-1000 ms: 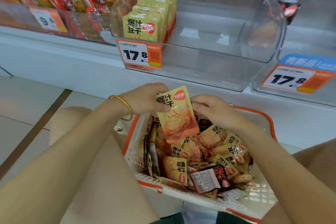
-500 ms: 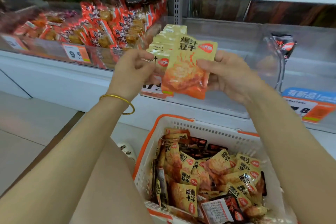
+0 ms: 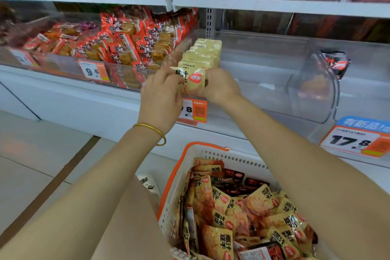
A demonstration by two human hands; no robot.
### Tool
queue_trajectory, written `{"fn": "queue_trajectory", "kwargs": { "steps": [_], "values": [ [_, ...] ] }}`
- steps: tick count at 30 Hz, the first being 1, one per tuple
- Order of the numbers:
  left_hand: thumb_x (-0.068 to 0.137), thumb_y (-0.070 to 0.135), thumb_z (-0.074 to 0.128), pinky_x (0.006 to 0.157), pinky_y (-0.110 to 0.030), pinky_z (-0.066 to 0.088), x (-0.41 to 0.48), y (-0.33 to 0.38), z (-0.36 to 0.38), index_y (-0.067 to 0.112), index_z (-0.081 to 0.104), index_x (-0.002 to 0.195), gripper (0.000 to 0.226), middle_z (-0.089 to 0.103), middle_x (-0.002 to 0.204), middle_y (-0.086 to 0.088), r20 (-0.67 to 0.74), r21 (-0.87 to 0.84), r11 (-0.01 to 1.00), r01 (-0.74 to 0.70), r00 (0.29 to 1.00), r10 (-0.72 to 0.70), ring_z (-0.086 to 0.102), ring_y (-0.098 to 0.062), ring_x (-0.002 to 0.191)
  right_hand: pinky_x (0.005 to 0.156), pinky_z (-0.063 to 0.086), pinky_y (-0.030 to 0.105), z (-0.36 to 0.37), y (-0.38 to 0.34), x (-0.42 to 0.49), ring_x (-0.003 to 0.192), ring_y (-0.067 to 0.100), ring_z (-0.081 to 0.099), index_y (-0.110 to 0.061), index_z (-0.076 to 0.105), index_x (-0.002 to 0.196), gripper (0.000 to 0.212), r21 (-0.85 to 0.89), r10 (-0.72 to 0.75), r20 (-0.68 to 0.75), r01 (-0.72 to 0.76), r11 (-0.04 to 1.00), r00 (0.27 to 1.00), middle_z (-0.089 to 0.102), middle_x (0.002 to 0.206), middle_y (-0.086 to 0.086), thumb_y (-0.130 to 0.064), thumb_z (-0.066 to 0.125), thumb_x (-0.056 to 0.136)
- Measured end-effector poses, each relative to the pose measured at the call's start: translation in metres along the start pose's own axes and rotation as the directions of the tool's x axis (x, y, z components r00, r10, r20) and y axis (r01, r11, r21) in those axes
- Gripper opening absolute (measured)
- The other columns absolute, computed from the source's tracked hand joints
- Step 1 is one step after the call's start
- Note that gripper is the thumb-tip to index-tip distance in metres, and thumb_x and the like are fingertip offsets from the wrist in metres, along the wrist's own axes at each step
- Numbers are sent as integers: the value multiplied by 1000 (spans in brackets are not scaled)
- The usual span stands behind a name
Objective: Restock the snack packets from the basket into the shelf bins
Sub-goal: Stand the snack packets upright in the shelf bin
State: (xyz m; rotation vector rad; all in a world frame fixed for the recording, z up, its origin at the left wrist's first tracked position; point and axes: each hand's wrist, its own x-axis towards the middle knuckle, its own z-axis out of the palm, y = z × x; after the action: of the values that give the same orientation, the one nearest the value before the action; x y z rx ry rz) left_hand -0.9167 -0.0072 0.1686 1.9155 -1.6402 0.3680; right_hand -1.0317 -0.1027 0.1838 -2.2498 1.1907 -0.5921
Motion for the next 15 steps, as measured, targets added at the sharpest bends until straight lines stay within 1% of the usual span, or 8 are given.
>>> {"fn": "queue_trajectory", "kwargs": {
  "steps": [2,4,6,9,11,12,14,15],
  "values": [
    [78,0,55,88,-49,41,-3,0,3,6,66,106,30,56,121,-14,7,31,999,33,999,-33,48,-39,109,71,47,30,-5,-1,0,89,21,60,-16,69,83,18,-5,23,97,-23,1000,995,67,90,5,-34,70,83],
    [77,1,52,88,-50,40,-5,1,3,4,66,102,29,56,119,-15,-4,22,999,42,999,-42,47,-40,107,64,42,28,-11,-1,-1,82,19,51,-20,48,60,33,11,67,170,-70,997,983,52,68,0,-28,68,85],
    [74,-2,48,87,-49,42,-5,1,4,-1,65,100,31,55,115,-19,-11,-13,1000,13,1000,-13,46,-41,104,58,38,19,-14,-2,-1,82,18,46,-22,38,57,41,-25,92,191,-89,996,977,40,62,-4,-25,66,87],
    [73,-8,49,84,-46,43,-4,0,5,-4,64,100,31,55,113,-21,1,-21,1000,9,1000,-9,46,-41,100,57,36,19,-11,-1,7,83,17,45,-21,41,58,38,-39,113,219,-107,994,969,48,68,2,-17,66,86],
    [73,-3,45,82,-46,44,-4,1,5,-4,65,98,33,56,110,-21,4,-4,1000,-2,1000,2,48,-42,97,69,39,22,-9,-2,11,85,17,48,-15,52,65,24,-11,131,251,-132,991,959,55,86,6,-14,68,83],
    [72,-1,42,81,-46,45,-4,1,5,-3,65,98,34,57,109,-21,8,5,1000,-7,1000,7,49,-42,96,73,38,22,-10,-2,13,87,16,49,-11,60,77,11,-1,132,263,-137,991,956,55,92,6,-16,69,82],
    [70,1,42,82,-46,46,-5,2,6,-3,65,97,36,58,109,-21,12,21,1000,-19,1000,19,50,-42,96,78,38,21,-10,0,13,97,15,53,-10,64,111,34,-29,113,293,-109,994,949,59,103,4,-26,72,81],
    [70,1,42,81,-46,47,-7,2,6,-3,65,97,36,58,109,-20,9,28,999,-24,1000,24,51,-42,96,81,39,20,-11,2,13,103,15,55,-13,61,120,45,-30,109,291,-105,994,951,62,110,4,-31,73,80]
  ]
}}
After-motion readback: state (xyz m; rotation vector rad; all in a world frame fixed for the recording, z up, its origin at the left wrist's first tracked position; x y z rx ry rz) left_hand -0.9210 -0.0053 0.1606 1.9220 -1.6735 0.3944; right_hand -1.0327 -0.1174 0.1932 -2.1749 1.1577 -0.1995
